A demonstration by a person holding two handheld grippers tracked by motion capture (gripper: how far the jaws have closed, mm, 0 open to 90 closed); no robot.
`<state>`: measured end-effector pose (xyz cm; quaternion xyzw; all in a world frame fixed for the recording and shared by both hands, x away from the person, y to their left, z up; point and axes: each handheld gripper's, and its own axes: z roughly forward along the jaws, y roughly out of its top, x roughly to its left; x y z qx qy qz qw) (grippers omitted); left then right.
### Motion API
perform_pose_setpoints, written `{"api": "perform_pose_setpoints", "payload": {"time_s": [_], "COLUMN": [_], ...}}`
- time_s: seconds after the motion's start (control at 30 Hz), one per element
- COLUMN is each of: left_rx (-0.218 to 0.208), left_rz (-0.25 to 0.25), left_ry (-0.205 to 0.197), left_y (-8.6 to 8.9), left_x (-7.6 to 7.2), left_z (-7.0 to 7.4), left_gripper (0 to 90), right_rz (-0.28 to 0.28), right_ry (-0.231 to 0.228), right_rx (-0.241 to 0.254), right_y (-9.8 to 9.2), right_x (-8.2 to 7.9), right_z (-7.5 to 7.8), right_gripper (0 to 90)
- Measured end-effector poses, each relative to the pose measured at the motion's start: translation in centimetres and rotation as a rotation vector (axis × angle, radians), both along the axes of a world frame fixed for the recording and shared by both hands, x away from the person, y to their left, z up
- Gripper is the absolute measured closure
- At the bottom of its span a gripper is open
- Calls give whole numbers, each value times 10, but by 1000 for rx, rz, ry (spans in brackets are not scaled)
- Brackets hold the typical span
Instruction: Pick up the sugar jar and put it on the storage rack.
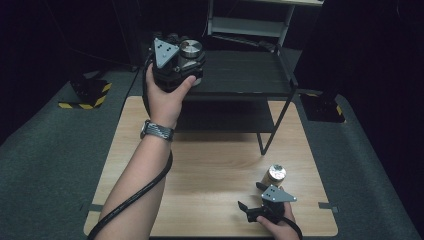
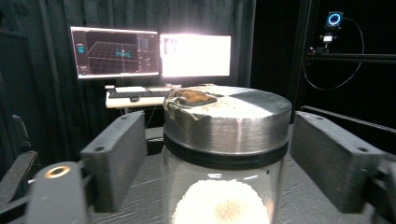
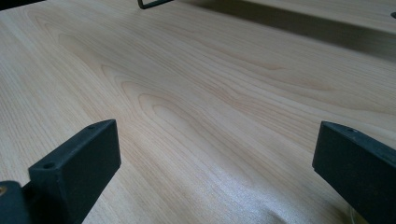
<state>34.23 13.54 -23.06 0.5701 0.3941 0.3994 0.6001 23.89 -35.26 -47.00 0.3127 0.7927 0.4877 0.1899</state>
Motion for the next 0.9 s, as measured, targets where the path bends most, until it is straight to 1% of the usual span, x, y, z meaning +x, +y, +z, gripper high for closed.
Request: {"api": "perform_pose_setpoints", "payload": {"time_s": [0.1, 0.2, 0.27, 0.37, 0.53, 0.7, 0.8, 0.9], "left_rx": [-8, -2, -3, 7, 6, 27, 35, 32], "left_rz": [5, 3, -3, -7, -10, -7, -10, -14], "left_ry": [3, -4, -13, -23, -27, -30, -32, -29], "left_y": [0, -1, 0, 0, 3, 4, 4, 6], "left_x": [-2, -6, -8, -11, -17, -23, -26, -30], "left_z": [0, -1, -2, -1, 1, 2, 1, -2], "left_gripper": [67, 10, 5, 5, 5, 5, 5, 5], "right_rz": [1, 1, 1, 2, 2, 2, 2, 1], "right_ry": [-1, -1, -2, -2, -3, -5, -5, -5], "right_rx": [-1, -1, -3, -5, -6, -8, -9, -9], "right_y": [0, 0, 0, 0, 1, 1, 1, 1], "right_x": [0, 0, 0, 0, 0, -1, -1, -1], "right_z": [0, 0, 0, 0, 0, 0, 0, 0], "right_gripper": [8, 8, 8, 8, 8, 8, 8, 8]}}
